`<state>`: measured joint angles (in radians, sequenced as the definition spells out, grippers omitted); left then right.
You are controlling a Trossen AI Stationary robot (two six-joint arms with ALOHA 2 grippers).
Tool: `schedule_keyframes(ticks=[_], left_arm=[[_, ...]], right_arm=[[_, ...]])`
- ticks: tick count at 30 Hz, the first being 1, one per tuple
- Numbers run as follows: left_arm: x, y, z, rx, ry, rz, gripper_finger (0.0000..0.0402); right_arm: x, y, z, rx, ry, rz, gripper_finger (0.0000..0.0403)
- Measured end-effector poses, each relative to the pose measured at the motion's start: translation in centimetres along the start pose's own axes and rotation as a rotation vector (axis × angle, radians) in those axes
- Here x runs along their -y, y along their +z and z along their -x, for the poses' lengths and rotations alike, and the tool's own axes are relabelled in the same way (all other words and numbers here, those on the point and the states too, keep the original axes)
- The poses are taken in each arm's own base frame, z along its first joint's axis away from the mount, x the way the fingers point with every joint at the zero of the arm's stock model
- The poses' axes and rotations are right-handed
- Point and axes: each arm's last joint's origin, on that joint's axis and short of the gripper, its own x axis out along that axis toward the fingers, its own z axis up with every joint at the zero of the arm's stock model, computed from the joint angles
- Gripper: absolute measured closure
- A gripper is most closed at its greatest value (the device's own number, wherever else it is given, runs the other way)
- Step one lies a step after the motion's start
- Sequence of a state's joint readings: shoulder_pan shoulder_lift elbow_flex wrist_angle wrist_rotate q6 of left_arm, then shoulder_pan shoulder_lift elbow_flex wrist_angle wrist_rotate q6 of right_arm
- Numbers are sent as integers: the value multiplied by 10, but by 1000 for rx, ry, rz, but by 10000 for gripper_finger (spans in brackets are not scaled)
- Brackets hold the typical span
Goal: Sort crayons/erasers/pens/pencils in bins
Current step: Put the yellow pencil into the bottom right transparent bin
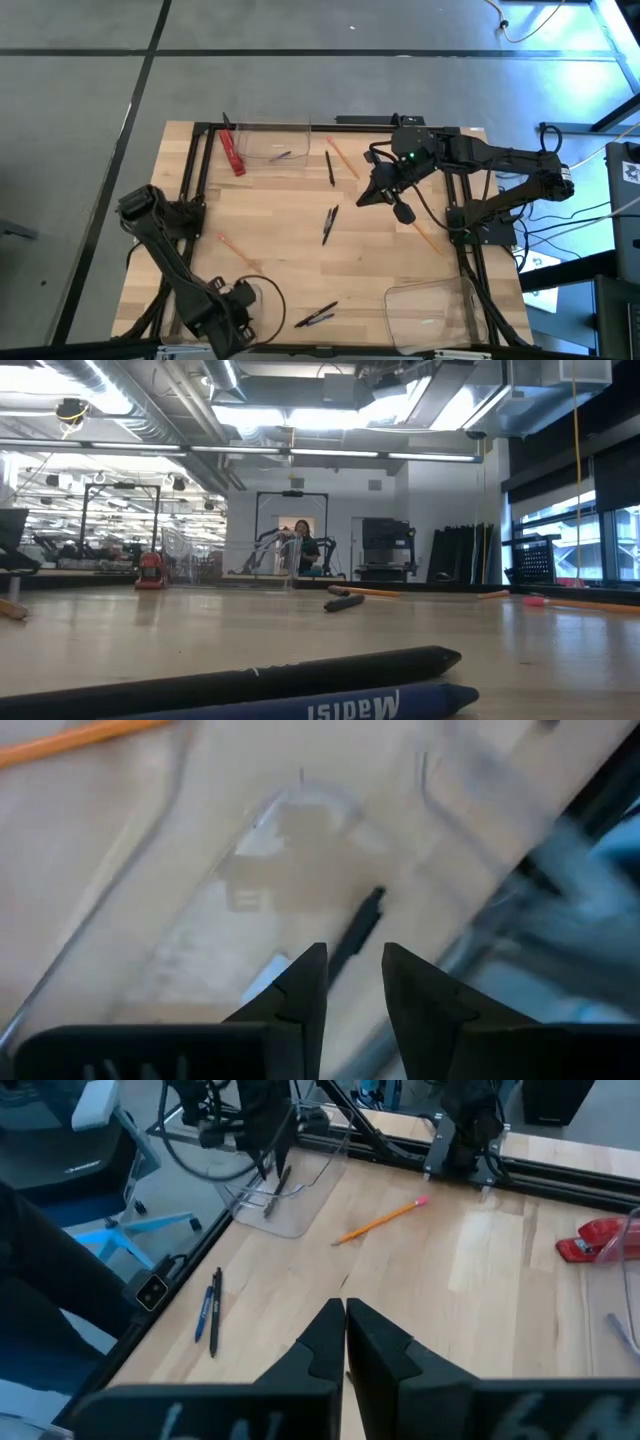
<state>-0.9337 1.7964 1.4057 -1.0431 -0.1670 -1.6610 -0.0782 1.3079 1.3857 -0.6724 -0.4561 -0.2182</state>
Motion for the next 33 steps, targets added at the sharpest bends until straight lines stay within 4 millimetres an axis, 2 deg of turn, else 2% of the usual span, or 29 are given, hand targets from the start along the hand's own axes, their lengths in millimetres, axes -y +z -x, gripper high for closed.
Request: schedule_keyframes(ticks=[9,16,21,26,33], left_arm=[[-19,18,54,232,-187,375,310],[-40,43,80,659,-253,405,310],[-47,68,87,747,-194,340,310],[-51,92,85,778,-108,303,310],[-58,122,81,814,32,206,310]], right_arm=[[0,0,0,-3,1,-39,385],[1,-2,0,-22,-53,-99,385],[4,-15,1,-158,-244,-316,395],[5,-32,7,-305,-485,-542,396],[2,-49,16,-438,-662,-757,397]])
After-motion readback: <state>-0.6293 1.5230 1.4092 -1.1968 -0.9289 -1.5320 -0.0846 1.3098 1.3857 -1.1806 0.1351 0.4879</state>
